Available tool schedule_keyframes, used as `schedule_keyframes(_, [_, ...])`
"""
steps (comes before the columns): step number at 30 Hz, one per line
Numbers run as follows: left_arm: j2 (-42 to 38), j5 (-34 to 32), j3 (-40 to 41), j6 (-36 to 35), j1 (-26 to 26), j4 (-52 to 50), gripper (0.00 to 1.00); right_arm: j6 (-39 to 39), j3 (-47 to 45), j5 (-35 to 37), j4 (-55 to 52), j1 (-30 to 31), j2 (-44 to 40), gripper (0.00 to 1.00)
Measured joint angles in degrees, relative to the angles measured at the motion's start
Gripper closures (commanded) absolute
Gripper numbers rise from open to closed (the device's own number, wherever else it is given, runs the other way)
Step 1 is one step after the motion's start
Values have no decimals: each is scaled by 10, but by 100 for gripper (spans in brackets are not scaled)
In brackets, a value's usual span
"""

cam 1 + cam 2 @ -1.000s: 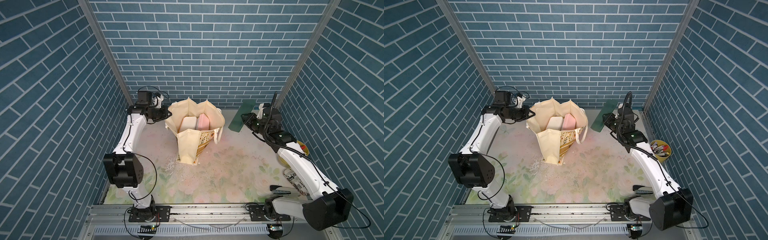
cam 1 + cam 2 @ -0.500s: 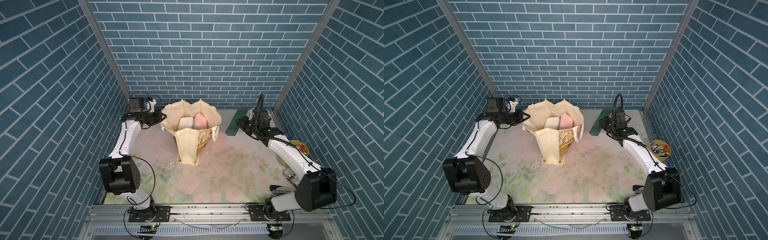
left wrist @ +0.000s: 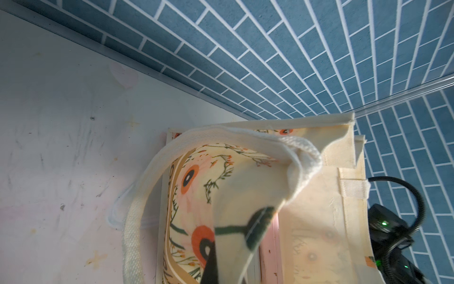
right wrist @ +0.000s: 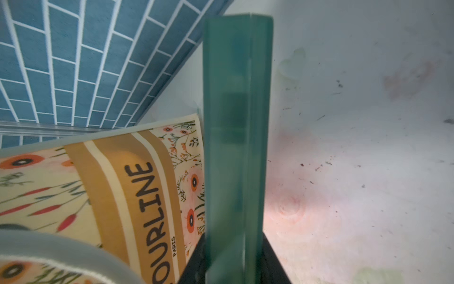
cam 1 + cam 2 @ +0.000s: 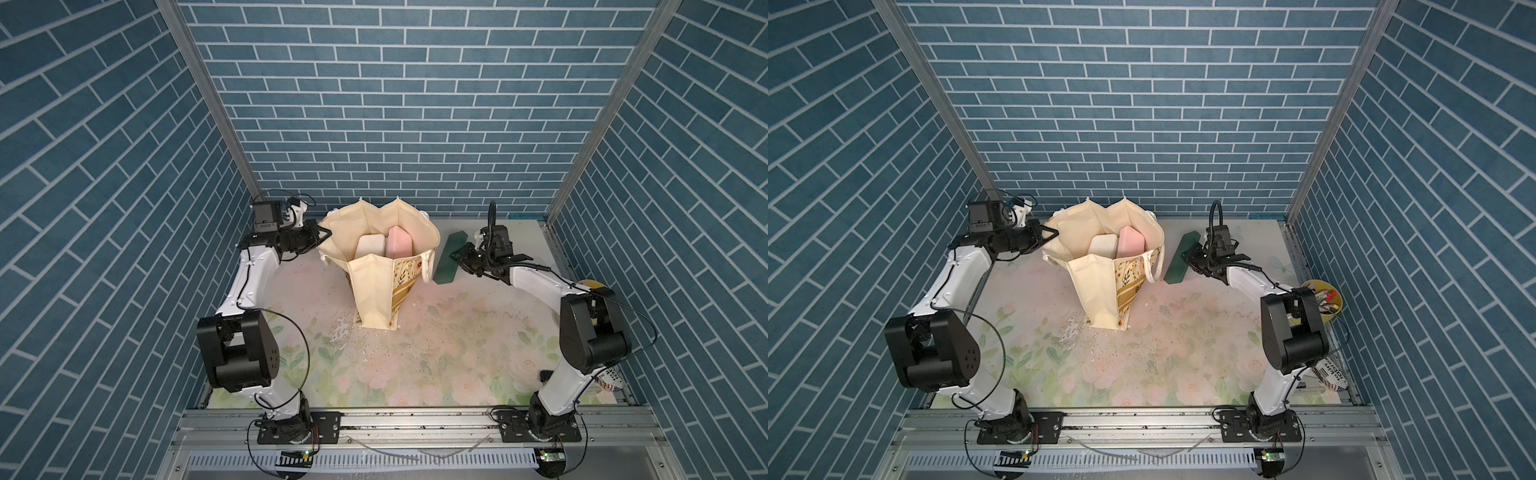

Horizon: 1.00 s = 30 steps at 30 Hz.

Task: Take out the pencil case from the canvas bag
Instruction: Place the pencil case at the center of the board.

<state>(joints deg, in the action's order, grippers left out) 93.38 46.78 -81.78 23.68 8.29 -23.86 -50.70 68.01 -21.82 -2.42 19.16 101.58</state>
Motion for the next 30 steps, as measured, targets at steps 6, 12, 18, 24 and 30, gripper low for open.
schedule_keyframes(6, [-5,16,15,15,0,26,100,0,16,-62,18,1,59,100])
schedule_keyframes(12, [-14,22,33,27,0,50,100,-5,37,-95,29,7,96,100])
schedule_keyframes(18, [-19,24,44,39,0,64,100,-9,81,-115,38,31,141,100])
schedule_keyframes(24, [-22,24,50,43,0,72,100,-24,94,-129,53,42,175,100])
schedule_keyframes(30, [-22,24,53,49,0,79,100,-21,95,-129,45,39,182,97])
